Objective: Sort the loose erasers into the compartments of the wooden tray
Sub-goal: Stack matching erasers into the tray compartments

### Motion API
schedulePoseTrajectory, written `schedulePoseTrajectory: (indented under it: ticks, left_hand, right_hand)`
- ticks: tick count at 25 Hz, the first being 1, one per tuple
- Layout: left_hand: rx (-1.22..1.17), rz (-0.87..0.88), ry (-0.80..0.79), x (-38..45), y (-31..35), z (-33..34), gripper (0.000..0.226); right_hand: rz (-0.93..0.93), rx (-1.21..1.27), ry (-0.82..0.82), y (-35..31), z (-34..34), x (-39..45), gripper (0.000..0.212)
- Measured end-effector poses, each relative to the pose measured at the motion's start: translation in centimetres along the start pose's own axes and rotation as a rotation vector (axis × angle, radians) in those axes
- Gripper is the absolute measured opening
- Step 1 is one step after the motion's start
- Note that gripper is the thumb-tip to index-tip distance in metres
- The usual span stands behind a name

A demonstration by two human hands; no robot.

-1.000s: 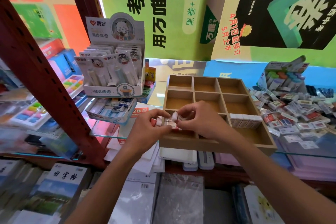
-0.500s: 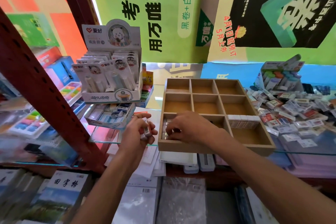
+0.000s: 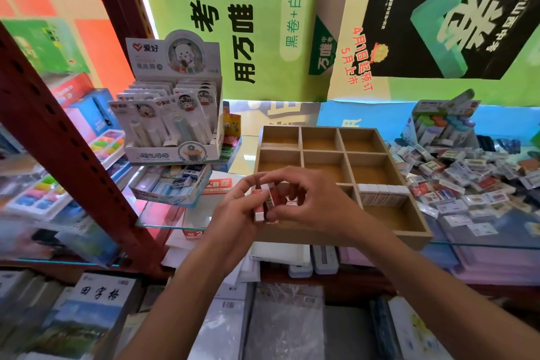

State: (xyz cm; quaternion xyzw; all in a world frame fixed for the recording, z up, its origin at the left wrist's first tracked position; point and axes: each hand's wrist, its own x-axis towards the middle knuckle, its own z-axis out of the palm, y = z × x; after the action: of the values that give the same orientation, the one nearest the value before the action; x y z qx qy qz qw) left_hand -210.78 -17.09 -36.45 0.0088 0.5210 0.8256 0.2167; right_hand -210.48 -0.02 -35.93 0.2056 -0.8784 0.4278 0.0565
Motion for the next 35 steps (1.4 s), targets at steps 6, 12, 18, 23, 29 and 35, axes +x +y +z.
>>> schedulePoseTrajectory:
  ticks: [6, 12, 18, 23, 29, 35]
  left_hand:
    - [-0.075, 0.001, 0.009, 0.5, -0.5, -0.6, 0.034]
    - [0.144, 0.065, 0.124, 0.7, -0.8, -0.6, 0.029]
    - [0.338, 0.055, 0.156, 0.4, -1.1, 0.2, 0.018]
    - [0.484, 0.180, 0.233, 0.4, -1.6, 0.6, 0.018]
    - [0.588, 0.132, 0.119, 0.4, -1.2, 0.7, 0.025]
    - [0.472, 0.107, 0.212, 0.5, -1.2, 1.3, 0.013]
  right_hand:
    - [-0.063, -0.115, 0.149, -0.1, 0.5, -0.4, 0.038]
    - [0.204, 0.525, 0.134, -0.3, -0.5, -0.8, 0.033]
    - [0.272, 0.564, 0.119, 0.1, -0.1, -0.8, 0.035]
    - [0.388, 0.406, 0.273, -0.2, 1.2, -0.6, 0.023]
    - [0.322, 0.115, 0.225, 0.0, 0.0, -0.4, 0.024]
    - [0.501, 0.472, 0.339, -0.1, 0.8, -0.4, 0.041]
